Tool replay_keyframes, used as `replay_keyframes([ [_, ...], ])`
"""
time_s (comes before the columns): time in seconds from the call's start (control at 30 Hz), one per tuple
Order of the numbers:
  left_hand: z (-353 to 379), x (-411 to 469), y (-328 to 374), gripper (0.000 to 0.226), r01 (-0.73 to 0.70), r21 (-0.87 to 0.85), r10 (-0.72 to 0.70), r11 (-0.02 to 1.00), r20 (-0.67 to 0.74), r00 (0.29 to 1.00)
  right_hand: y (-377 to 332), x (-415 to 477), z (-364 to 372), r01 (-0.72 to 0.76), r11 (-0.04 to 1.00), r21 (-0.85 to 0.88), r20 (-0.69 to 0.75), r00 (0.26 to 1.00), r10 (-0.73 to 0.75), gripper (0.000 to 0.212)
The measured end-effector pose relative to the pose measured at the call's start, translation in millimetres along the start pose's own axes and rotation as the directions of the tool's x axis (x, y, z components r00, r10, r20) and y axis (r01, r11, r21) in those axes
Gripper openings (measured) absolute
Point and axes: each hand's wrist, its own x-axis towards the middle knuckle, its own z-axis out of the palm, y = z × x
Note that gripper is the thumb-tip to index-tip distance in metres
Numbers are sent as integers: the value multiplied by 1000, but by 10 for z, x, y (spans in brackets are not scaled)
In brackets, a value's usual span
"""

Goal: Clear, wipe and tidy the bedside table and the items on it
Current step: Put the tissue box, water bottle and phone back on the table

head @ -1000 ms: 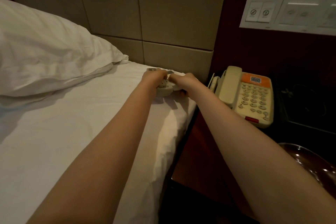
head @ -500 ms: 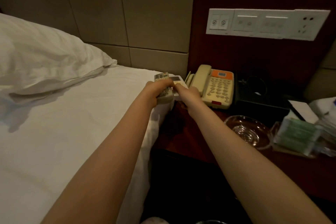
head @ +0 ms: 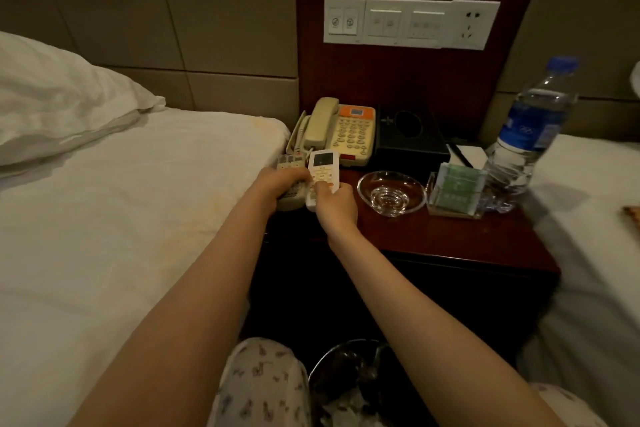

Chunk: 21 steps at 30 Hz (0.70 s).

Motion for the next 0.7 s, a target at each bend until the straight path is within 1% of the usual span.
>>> replay_keyframes([
  [0.1, 105, -14, -46, 49, -53, 62, 53, 997, 2, 999, -5, -19, -109, -28, 1000, 3, -24, 999, 28, 40],
  [0.2, 172, 22, -106, 43, -135, 129, 138, 982, -16, 990, -12, -31, -187, -37, 999, -37, -22, 999, 36, 40],
  [0.3, 179, 109, -156, 49, -148, 197, 157, 969, -31, 987, 18, -64, -196, -28, 994, -103, -19, 999, 26, 40],
  [0.43, 154, 170, -184, 59, -134, 343, 170, 930, -79, 982, 34, -81, -155, -37, 987, -159, -45, 999, 31, 41],
  [0.57, 165, 175, -178, 64, -189, 451, 239, 872, -54, 970, 44, -94, -135, -19, 980, -198, -76, 997, 4, 41],
  [0.7, 201, 206, -187, 68, -198, 515, 254, 834, -39, 966, 70, -98, -133, -17, 975, -222, -79, 997, 0, 42],
])
